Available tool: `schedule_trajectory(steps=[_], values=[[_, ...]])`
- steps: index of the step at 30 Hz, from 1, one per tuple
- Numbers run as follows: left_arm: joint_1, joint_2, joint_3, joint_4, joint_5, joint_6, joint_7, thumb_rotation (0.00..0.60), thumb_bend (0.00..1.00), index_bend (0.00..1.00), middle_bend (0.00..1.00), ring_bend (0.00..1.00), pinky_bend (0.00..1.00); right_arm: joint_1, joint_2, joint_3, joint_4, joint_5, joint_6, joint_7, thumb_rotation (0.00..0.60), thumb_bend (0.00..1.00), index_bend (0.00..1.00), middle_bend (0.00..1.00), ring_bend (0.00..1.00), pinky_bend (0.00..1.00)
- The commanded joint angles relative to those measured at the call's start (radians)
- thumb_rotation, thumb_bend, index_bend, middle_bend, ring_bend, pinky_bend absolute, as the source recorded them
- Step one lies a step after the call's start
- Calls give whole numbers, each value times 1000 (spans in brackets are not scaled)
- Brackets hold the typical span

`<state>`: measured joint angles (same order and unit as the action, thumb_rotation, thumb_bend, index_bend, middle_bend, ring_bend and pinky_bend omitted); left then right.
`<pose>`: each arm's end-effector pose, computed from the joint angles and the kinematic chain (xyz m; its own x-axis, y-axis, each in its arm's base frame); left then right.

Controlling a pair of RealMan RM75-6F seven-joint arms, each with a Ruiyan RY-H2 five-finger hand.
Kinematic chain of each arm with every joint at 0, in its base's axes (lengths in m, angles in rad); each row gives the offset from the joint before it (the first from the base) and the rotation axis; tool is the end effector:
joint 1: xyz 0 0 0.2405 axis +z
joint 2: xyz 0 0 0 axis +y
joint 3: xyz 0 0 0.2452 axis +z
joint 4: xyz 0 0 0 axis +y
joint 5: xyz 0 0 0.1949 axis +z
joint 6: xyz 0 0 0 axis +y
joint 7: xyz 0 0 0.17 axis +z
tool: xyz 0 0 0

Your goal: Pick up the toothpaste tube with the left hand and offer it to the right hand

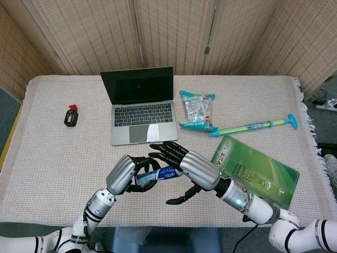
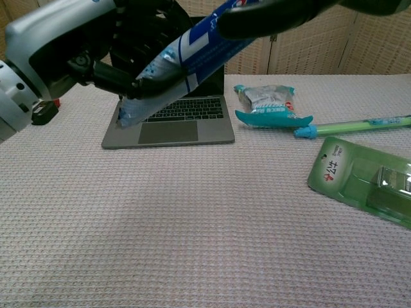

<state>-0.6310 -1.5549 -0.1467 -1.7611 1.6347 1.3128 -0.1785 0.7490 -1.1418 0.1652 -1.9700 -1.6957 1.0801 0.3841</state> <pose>-0.0401 0.2723 0.0380 -0.1862 0.2933 0.9377 0.7182 -0.6106 0.3336 -0.0197 -0.2739 0.0923 0.0589 -0.4505 0.8908 -0.6620 -0.6856 -0.3029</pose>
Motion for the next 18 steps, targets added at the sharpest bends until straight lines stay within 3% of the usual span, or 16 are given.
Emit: schedule_trajectory(steps=[1,18], values=[[-1,2,1,-1,-1,-4,3,600,647,811,845,772,817,7,-7,0,1,6,-7,-6,385,100,0,0,0,0],[-8,36,-7,-39,-24,-31,16,600,656,814,847,772,817,27,-51,-9,5,28,-18,-67,383,100,0,0,0,0]])
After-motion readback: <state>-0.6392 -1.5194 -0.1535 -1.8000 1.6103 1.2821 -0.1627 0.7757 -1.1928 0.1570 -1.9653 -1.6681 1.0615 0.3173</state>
